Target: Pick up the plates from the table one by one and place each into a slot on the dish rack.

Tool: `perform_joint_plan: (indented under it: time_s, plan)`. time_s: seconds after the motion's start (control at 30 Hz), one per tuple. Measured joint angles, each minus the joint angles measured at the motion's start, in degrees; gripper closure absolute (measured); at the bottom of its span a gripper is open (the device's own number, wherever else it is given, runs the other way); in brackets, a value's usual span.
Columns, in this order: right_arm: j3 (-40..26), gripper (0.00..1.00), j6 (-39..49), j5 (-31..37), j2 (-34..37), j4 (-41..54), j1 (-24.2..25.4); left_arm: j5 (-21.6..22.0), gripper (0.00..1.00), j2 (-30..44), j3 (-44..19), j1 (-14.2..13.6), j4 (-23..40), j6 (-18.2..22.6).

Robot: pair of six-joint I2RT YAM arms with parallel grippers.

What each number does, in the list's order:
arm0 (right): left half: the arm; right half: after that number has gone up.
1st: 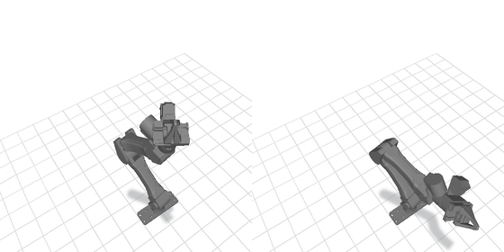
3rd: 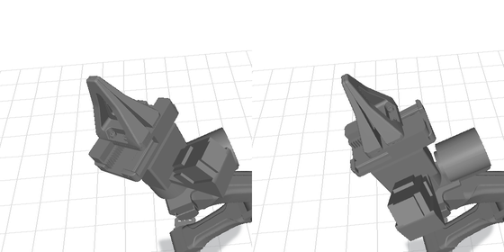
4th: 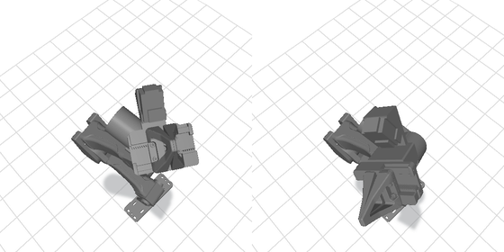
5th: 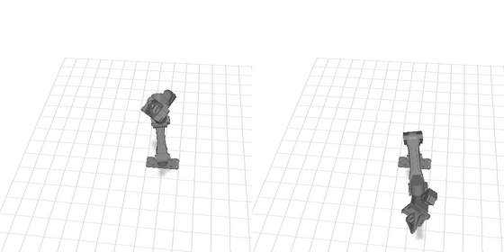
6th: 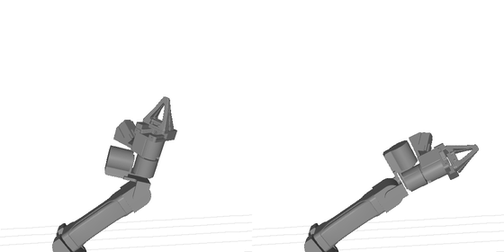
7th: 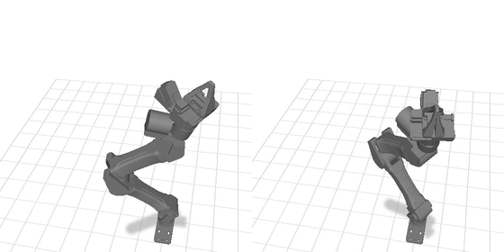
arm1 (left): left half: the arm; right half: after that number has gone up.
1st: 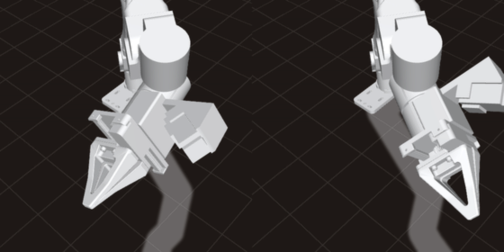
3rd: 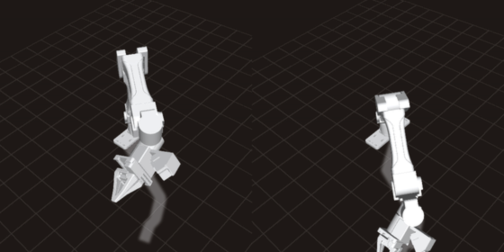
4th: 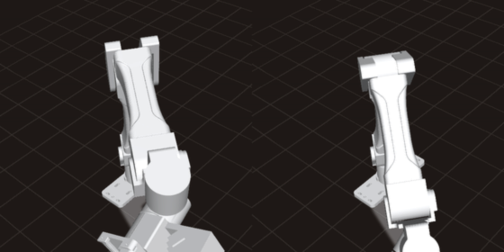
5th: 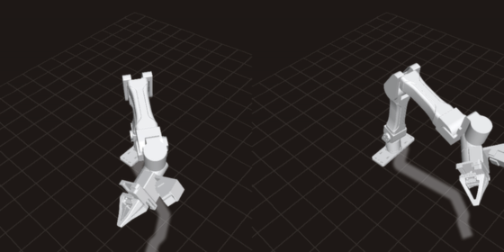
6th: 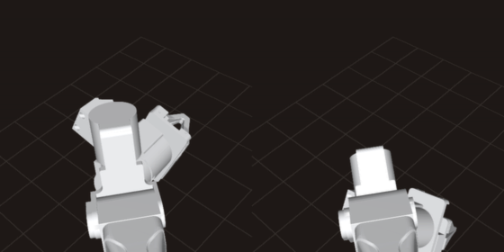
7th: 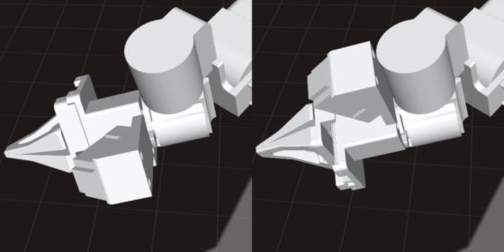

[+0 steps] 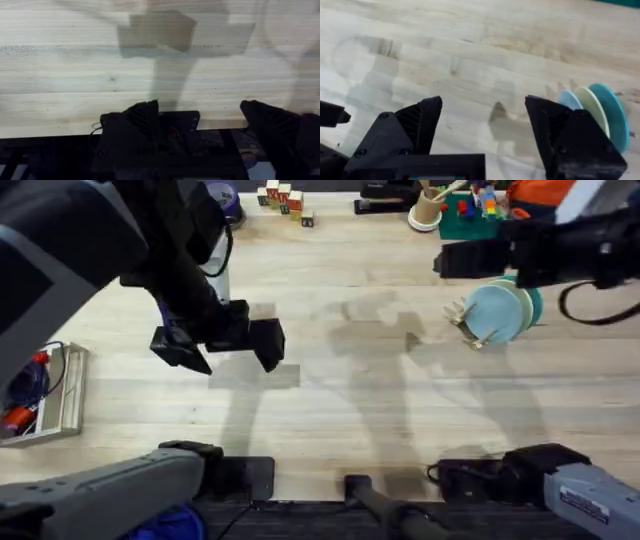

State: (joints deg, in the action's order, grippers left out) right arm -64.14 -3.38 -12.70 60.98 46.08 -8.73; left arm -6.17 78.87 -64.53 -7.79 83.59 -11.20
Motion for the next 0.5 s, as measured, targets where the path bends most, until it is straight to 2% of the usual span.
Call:
perform_joint_plan:
  time_s: [0.2, 0.5]
  plan:
    - [0.0, 0.007, -2.6, 4.4, 0.0, -2.5, -5.5, 0.0, 0.007, 0.0, 0.0, 0.0, 0.0, 0.0]
    - [0.0, 0.007, -3.5, 5.9, 0.0, -2.2, -5.8, 0.0, 0.006, 0.0, 0.0, 0.0, 0.0, 0.0]
